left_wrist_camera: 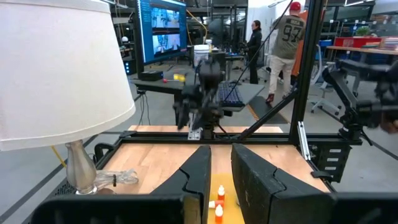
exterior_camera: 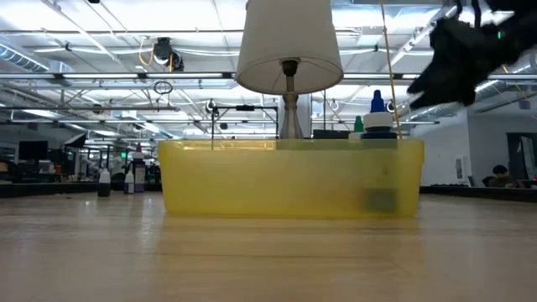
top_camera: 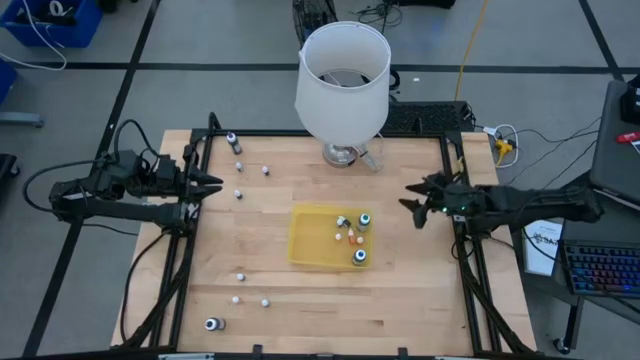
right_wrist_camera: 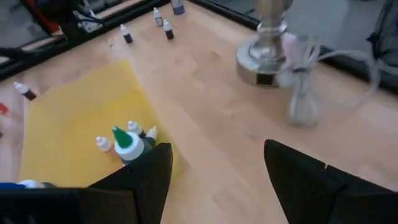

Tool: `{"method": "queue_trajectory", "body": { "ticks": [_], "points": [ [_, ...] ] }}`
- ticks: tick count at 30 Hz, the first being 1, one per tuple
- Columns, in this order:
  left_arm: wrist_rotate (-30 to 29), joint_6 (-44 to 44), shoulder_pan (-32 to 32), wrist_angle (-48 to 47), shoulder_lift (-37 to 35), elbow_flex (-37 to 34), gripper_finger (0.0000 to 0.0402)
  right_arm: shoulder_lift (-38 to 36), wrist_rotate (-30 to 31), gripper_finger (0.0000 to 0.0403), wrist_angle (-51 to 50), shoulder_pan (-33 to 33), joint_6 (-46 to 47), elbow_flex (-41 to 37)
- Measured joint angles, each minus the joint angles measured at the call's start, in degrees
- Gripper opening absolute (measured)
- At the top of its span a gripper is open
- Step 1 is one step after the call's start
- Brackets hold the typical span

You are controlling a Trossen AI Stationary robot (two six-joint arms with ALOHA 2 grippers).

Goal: Pick & Place food coloring
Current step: Put the purple food coloring bottle into the yellow bin

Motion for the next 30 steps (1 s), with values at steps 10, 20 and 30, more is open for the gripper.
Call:
{"method": "queue_trajectory", "body": {
  "ticks": [10,20,30],
  "points": [
    [0.0,0.0,0.0,0.0,0.0,0.0,0.0067,-3.9,-11.1,0.0238,38.4,0.0,-11.6,-20.8],
    [0.0,0.0,0.0,0.0,0.0,0.0,0.0067,-14.0,-13.5,0.0241,33.1,0.0,-15.8,-23.5],
    [0.0,0.0,0.0,0.0,0.0,0.0,0.0067,-19.8,-16.5,0.024,26.8,0.0,-19.2,-23.7]
  ]
}}
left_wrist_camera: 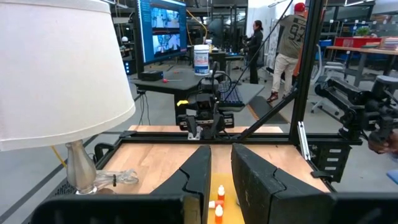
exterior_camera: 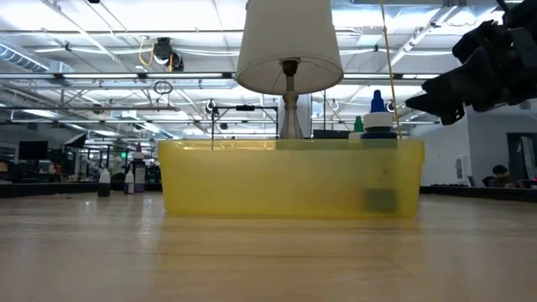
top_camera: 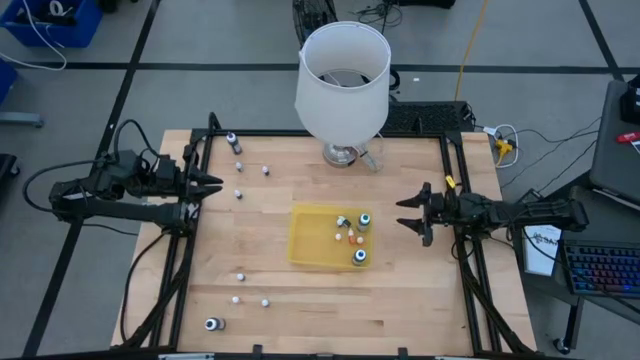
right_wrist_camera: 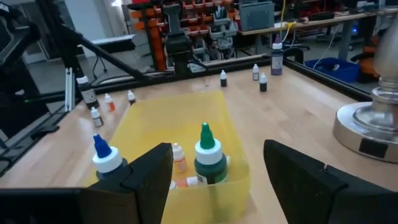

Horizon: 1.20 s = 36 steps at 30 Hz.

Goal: Pick & Place food coloring
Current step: Put the purple food coloring bottle into the yellow bin

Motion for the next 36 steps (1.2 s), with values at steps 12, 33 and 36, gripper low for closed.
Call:
{"method": "queue_trajectory", "body": {
  "ticks": [12,33,36],
  "points": [
    [0.0,0.0,0.0,0.0,0.0,0.0,0.0067,0.2,0.1,0.0237,-0.2,0.0,1.9,-0.1],
    [-7.9,0.1,0.0,3.4,3.5,0.0,0.0067,0.2,0.2,0.0237,-0.2,0.0,1.8,-0.2],
    [-16.9,3.5,0.0,3.3,4.8,0.0,0.0067,0.2,0.2,0.0238,-0.2,0.0,1.8,-0.2]
  ]
}}
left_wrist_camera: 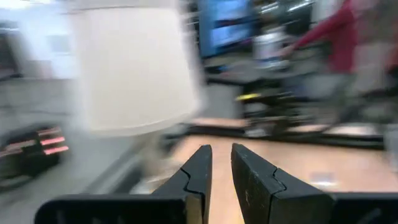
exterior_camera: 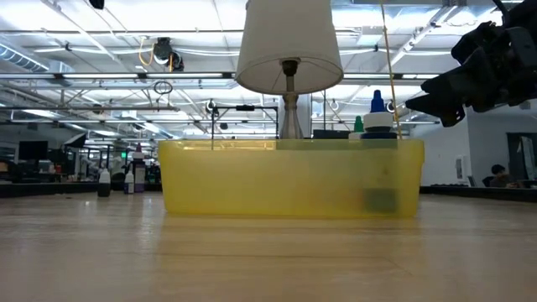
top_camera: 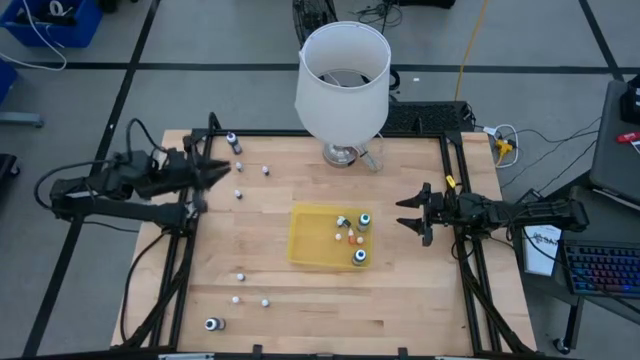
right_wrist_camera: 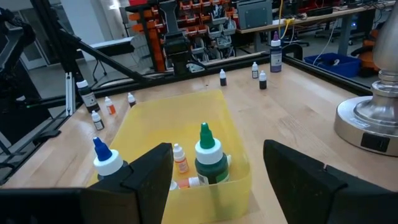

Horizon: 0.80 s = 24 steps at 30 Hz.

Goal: Pick & Place food coloring
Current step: Put the purple food coloring bottle into the yellow bin

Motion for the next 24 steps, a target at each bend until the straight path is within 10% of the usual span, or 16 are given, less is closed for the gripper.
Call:
{"method": "queue_trajectory", "body": {
  "ticks": [9,20,24],
  "points": [
    [-42.6,-4.0,6.1,-9.8,11.0,5.6,0.0067,0.0,0.0,0.0237,0.0,0.0,0.0,0.0],
    [-9.9,-15.7,54.1,-56.7,36.1,38.2,0.0067,0.0,0.0,0.0238,0.0,0.0,0.0,0.0],
    [-8.0,-16.3,53.1,-63.9,38.9,43.0,0.0067,0.3,0.0,0.0238,0.7,0.0,0.0,0.0]
  ]
}}
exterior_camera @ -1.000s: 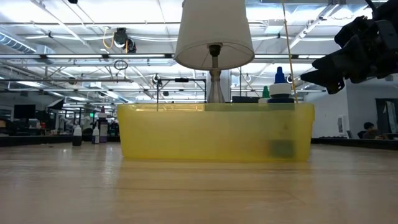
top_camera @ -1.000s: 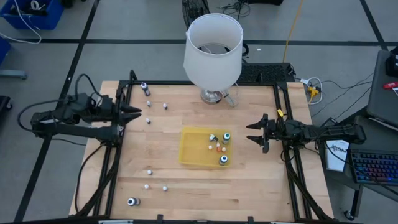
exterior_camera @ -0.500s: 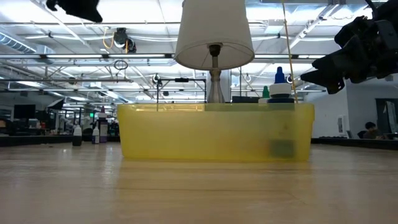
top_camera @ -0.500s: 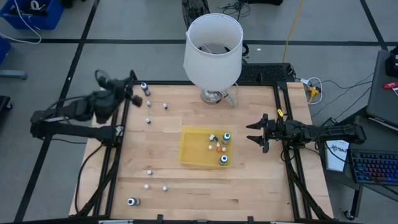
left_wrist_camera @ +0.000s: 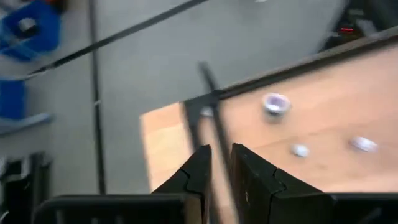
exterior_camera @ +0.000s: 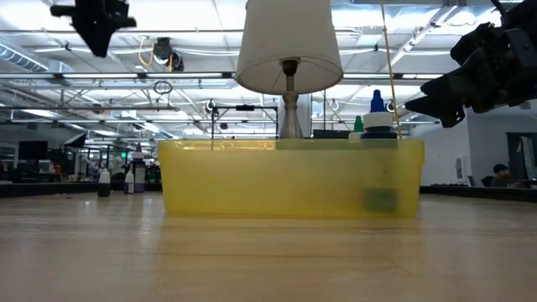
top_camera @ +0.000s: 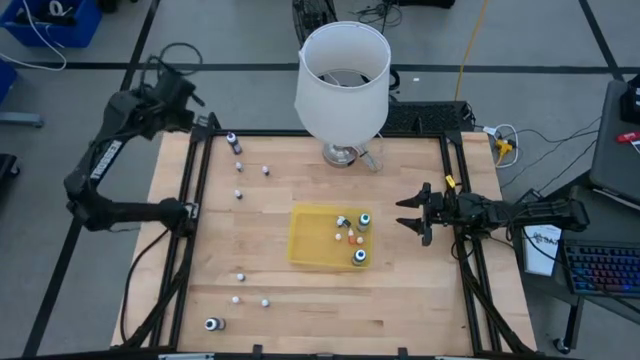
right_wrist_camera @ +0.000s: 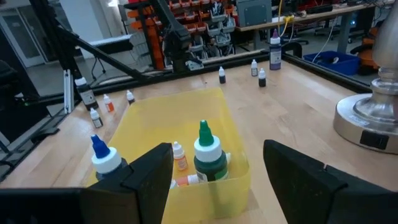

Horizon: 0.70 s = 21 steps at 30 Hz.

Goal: Pick & Place food coloring
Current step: Put the purple food coloring bottle into the yellow bin

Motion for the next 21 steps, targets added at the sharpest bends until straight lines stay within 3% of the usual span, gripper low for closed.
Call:
{"method": "queue_trajectory", "body": {
  "ticks": [6,10,15,21],
  "points": [
    [7.2,-6.0,-3.3,1.1,-0.8,0.4,0.0067,1.2,0.1,0.0238,1.7,0.0,0.0,0.0],
    [12.7,-8.0,-6.0,3.8,-0.4,-3.1,0.0067,1.2,0.1,0.0237,1.7,0.0,0.0,0.0],
    [21.3,-4.9,-12.5,18.6,-0.3,-13.5,0.0067,1.3,0.1,0.0237,2.2,0.0,0.0,0.0],
    [32.0,-0.4,-22.1,45.0,-0.3,-27.7,0.0067,1.3,0.1,0.0237,2.3,0.0,0.0,0.0]
  ]
}}
